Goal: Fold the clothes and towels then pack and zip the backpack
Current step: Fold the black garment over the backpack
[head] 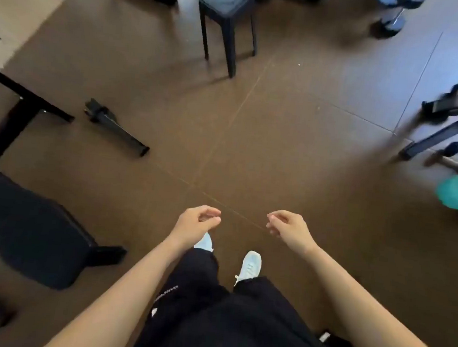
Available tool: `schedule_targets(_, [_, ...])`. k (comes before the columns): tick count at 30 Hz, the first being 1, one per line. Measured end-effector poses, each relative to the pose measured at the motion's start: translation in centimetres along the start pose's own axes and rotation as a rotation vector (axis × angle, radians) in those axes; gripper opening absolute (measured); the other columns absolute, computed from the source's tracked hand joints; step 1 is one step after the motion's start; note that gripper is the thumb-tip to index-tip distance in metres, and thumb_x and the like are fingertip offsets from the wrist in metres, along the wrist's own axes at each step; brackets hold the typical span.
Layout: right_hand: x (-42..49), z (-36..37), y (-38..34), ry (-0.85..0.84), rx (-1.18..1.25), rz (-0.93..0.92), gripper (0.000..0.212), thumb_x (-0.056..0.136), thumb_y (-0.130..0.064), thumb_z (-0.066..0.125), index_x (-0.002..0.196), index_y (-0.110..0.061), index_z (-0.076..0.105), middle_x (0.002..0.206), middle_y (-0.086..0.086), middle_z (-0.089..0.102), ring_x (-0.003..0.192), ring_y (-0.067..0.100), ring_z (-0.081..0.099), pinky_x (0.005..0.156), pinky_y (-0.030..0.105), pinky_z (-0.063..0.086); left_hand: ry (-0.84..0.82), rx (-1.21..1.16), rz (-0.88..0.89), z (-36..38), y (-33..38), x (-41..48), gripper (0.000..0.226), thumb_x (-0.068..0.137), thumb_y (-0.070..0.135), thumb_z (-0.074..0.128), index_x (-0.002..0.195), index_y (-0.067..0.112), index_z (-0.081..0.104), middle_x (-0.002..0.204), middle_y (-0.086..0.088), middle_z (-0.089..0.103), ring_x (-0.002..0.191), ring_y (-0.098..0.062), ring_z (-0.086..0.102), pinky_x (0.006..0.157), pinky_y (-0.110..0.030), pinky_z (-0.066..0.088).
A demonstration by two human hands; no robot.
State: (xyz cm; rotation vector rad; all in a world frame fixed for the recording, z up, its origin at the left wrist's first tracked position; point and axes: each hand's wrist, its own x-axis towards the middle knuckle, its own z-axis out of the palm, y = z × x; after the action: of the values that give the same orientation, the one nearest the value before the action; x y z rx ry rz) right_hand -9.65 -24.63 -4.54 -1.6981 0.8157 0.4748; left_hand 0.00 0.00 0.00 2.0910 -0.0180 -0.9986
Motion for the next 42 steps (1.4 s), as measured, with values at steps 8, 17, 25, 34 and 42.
schedule_targets(8, [6.5,-3.3,-4.8,0.012,-0.039,0.053,0.015,0.098,-0.021,0.059,0.093,-0.018,0.073,0.087,0.007,0.077,0.073,0.016,0.066,0.075,0.032,0.053,-0.015,-0.048,0.035,-1.5,6.1,9.1,0.012,0.095,0.017,0.069,0.103,0.023,0.076,0.099,0.009,0.075,0.093,-0.011,0.069,0.087,-0.021,0.049])
schedule_targets(17, [15.8,-8.1,-15.0,0.081,0.017,0.092,0.017,0.102,-0.019,0.057,0.107,-0.009,0.071,0.090,0.009,0.073,0.071,0.015,0.063,0.056,0.011,0.047,-0.101,-0.053,0.021,-6.4,12.4,22.6,0.011,0.096,0.021,0.068,0.103,0.023,0.076,0.085,0.011,0.072,0.078,0.000,0.066,0.076,-0.020,0.045])
schedule_targets(25, [24.4,-14.3,-22.3,0.143,0.232,0.121,0.021,0.103,-0.022,0.056,0.113,-0.012,0.071,0.093,0.006,0.072,0.076,0.017,0.063,0.074,0.025,0.052,-0.101,-0.040,-0.026,-9.5,21.9,34.0,0.023,0.078,0.045,0.067,0.091,0.031,0.078,0.092,0.010,0.078,0.090,-0.011,0.070,0.090,-0.033,0.052])
schedule_targets(34, [38.7,-26.6,-27.6,0.065,0.119,0.088,0.015,0.097,-0.018,0.063,0.108,-0.015,0.073,0.098,0.010,0.075,0.077,0.019,0.067,0.069,0.023,0.051,-0.116,0.065,-0.074,-7.4,36.8,47.1,0.007,0.085,0.031,0.071,0.087,0.029,0.077,0.093,0.001,0.079,0.082,-0.011,0.064,0.088,-0.033,0.050])
schedule_targets(42, [50.8,-38.5,-36.1,-0.041,-0.157,-0.003,0.021,0.096,-0.024,0.063,0.112,-0.016,0.073,0.098,0.002,0.074,0.089,0.021,0.071,0.090,0.038,0.057,-0.052,-0.082,-0.066,-8.0,49.5,56.6,0.016,0.079,0.036,0.068,0.089,0.026,0.075,0.092,-0.005,0.077,0.085,-0.019,0.070,0.091,-0.038,0.055])
